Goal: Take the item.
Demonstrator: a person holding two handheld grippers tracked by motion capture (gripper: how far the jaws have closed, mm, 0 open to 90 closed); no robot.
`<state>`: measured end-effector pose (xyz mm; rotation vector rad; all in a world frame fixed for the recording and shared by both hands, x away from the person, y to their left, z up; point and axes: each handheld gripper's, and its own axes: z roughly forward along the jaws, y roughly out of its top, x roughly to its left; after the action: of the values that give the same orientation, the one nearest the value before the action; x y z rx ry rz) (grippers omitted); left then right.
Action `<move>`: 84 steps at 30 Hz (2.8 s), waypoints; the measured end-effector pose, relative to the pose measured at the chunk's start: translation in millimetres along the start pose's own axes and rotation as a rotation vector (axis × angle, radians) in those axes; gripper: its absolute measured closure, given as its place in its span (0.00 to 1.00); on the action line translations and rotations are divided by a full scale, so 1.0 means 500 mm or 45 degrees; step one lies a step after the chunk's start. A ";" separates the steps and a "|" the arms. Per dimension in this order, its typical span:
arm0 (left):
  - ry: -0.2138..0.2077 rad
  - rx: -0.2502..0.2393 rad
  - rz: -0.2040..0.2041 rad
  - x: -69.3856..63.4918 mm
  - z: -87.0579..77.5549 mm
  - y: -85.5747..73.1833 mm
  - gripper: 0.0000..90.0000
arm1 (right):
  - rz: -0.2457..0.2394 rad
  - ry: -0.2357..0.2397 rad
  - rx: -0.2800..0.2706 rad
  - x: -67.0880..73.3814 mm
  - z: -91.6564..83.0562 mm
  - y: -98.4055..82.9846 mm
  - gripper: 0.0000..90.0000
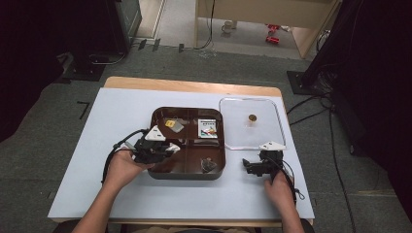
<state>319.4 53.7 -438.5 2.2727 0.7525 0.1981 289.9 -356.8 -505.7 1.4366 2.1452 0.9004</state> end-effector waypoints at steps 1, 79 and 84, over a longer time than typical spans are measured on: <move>0.000 0.000 0.000 0.000 0.000 0.000 0.86 | 0.000 0.000 0.000 0.000 0.000 0.000 0.00; 0.295 0.067 -0.403 0.208 -0.088 -0.166 0.84 | -0.003 -0.004 -0.003 0.002 0.000 0.000 0.00; 0.284 0.082 -0.390 0.209 -0.084 -0.169 0.80 | -0.005 -0.008 -0.004 0.002 -0.001 0.000 0.00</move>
<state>351.6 186.3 -473.5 2.1825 1.2266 0.2888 289.2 -356.0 -505.6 1.4309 2.1408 0.8964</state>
